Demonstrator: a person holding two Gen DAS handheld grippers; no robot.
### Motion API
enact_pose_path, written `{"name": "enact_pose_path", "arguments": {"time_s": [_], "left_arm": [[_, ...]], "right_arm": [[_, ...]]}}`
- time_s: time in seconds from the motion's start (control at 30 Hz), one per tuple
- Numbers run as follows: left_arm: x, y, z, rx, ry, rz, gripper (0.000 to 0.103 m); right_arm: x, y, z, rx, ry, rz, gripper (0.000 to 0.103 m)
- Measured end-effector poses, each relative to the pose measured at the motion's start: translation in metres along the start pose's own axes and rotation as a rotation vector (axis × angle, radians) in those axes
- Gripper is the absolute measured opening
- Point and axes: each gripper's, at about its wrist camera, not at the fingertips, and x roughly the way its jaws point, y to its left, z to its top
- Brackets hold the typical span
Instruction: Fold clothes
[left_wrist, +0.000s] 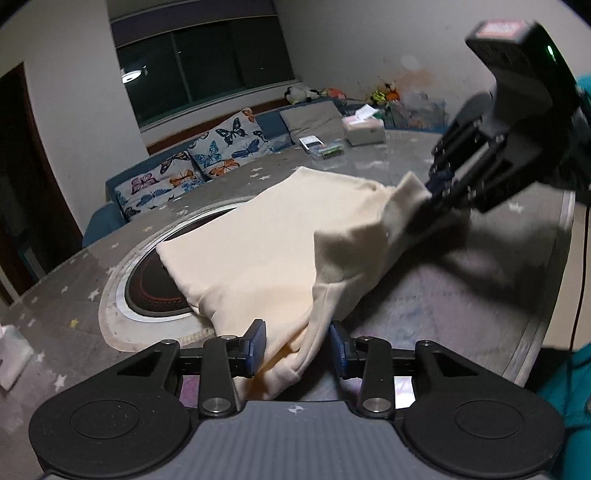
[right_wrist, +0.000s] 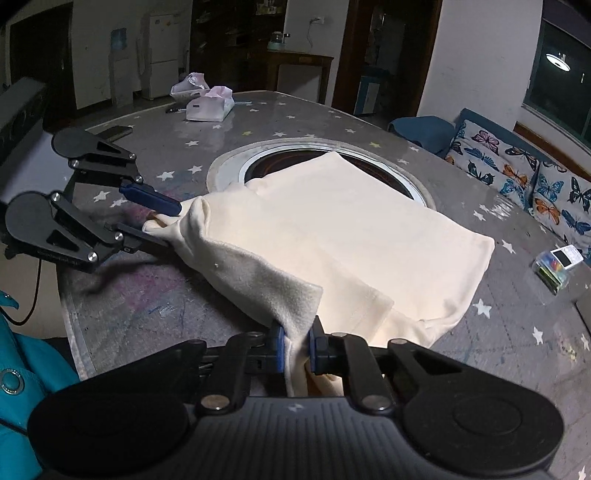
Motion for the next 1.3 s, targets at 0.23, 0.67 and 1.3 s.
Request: {"name": "enact_pose_path", "arguments": {"time_s": [0.23, 0.67, 1.3], "left_arm": [[-0.001, -0.003, -0.002, 0.041, -0.014, -0.007, 0.011], [-0.081, -0.016, 0.007, 0.008, -0.031, -0.153, 0.01], [0.05, 0.061, 0.074, 0.007, -0.017, -0.027, 0.009]], "right_arm": [[-0.025, 0.009, -0.001, 0.013, -0.024, 0.018, 0.01], [-0.09, 0.042, -0.006, 0.0, -0.039, 0.058, 0.01], [-0.011, -0.062, 0.073, -0.012, -0.01, -0.038, 0.009]]}}
